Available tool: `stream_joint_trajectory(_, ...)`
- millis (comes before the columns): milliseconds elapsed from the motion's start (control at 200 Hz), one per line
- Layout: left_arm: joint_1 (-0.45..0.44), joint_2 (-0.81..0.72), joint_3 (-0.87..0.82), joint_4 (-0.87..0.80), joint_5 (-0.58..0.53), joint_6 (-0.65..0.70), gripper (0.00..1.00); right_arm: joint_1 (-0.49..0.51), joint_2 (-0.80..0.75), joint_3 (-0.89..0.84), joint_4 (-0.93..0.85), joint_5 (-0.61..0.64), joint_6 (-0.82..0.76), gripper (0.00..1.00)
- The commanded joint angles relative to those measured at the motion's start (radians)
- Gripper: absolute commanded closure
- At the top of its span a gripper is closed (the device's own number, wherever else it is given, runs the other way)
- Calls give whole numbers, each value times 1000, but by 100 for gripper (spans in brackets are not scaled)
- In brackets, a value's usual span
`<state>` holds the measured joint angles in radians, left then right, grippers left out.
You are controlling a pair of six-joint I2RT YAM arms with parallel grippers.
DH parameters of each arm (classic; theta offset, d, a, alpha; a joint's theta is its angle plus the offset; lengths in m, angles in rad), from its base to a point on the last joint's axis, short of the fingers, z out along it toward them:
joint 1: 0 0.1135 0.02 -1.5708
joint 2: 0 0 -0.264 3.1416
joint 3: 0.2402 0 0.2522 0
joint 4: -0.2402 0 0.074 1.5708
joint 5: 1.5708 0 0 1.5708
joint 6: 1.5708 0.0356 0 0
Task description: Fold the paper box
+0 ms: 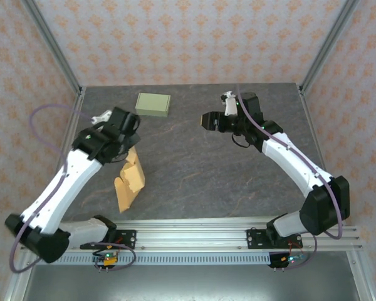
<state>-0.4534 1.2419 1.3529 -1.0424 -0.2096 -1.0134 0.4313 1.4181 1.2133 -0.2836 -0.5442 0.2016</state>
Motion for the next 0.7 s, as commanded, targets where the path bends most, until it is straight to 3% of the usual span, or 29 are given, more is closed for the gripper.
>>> stream_joint_trajectory(0,-28,128,28,96,-11,-90,100,-3,-44,-28,-38,109,-3,32)
stream_joint_trajectory(80,-55,264,120,112,43,-110,89,-2,-82,-60,-34,105,-1,31)
stream_joint_trajectory(290,-91,572,359,178,252,-76,79,-3,-152,-162,-17,174,118,30)
stream_joint_trajectory(350,-90,614,392,194,294,-65,74,-3,-145,-199,7,139,144,30)
stream_joint_trajectory(445,-89,629,418,197,310,-29,64,-3,-105,-268,93,65,248,30)
stream_joint_trajectory(501,-82,614,412,201,305,-10,62,-1,-72,-301,145,30,322,30)
stream_joint_trajectory(531,-74,601,402,205,306,1,54,1,-54,-315,169,18,360,29)
stream_joint_trajectory(571,-58,579,380,220,311,21,52,9,-29,-330,202,4,398,29)
stream_joint_trajectory(691,23,477,265,269,310,80,48,100,63,-277,139,105,548,29)
